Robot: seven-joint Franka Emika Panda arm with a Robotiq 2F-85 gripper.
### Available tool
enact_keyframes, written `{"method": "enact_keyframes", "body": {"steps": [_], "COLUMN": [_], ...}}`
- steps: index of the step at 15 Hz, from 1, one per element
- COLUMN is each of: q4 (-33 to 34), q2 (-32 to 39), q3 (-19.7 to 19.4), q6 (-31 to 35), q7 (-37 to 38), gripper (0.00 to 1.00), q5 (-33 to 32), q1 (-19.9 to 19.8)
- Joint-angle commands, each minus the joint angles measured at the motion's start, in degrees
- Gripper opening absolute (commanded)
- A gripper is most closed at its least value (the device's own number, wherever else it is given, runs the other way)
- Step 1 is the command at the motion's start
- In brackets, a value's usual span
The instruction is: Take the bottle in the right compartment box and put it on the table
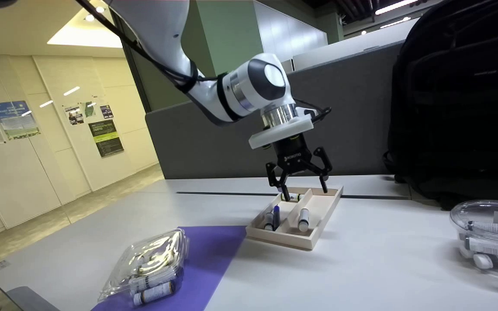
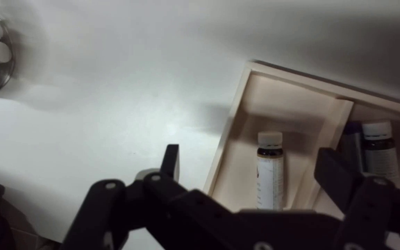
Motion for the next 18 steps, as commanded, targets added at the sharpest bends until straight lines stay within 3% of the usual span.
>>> {"method": "enact_keyframes", "body": {"steps": [1,4,5,7,16,18], "q4": [5.18,6.85,7.45,8.56,11.41,12.03], "q2": [4.30,6.66,7.33,8.47,10.87,11.27], "q3": [0.26,0.26,0.39,0.42,1.23,1.22], "q6": [-2.15,-2.38,-2.57,-2.87,-3.77,-4.48], "q7": [0.34,-0.20,-0.44,-0.78,-2.41,-2.39], "gripper": [1.00,1.00,0.75,0.66,0.03,0.39], "q5": [-1.20,-2.11,-2.20,-2.54,-4.54,-4.41], "q1": [-0.62,-0.17,-0.19,0.05,1.85,1.89]}}
